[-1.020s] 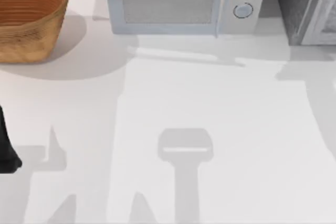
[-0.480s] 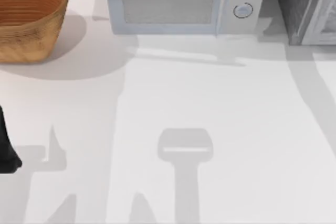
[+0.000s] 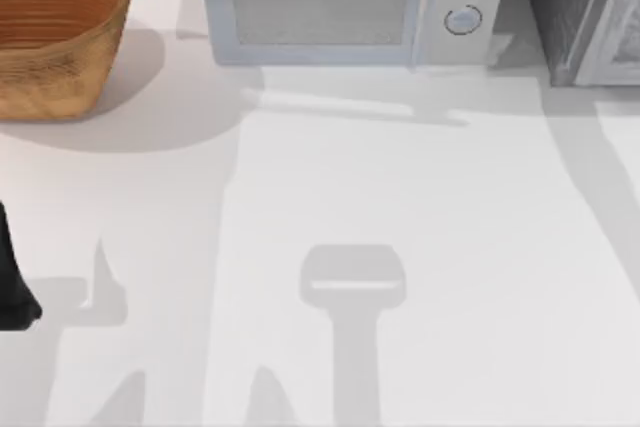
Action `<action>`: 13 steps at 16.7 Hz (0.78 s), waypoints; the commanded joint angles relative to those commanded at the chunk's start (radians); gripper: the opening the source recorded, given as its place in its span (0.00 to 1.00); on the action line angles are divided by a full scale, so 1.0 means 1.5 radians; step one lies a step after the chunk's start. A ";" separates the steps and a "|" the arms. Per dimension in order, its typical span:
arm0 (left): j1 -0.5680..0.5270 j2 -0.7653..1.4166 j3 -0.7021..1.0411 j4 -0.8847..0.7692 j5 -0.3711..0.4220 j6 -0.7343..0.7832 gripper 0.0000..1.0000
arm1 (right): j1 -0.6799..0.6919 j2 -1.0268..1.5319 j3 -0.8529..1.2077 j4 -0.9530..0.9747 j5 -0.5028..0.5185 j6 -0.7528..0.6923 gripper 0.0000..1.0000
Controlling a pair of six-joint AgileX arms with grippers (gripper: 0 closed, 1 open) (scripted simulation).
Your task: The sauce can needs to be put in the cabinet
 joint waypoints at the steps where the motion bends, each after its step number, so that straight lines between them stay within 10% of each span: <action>1: 0.000 0.000 0.000 0.000 0.000 0.000 1.00 | -0.003 0.016 0.016 0.004 -0.005 0.000 0.00; 13: 0.000 0.000 0.000 0.000 0.000 0.000 1.00 | -0.055 0.334 0.281 0.049 -0.046 -0.001 0.00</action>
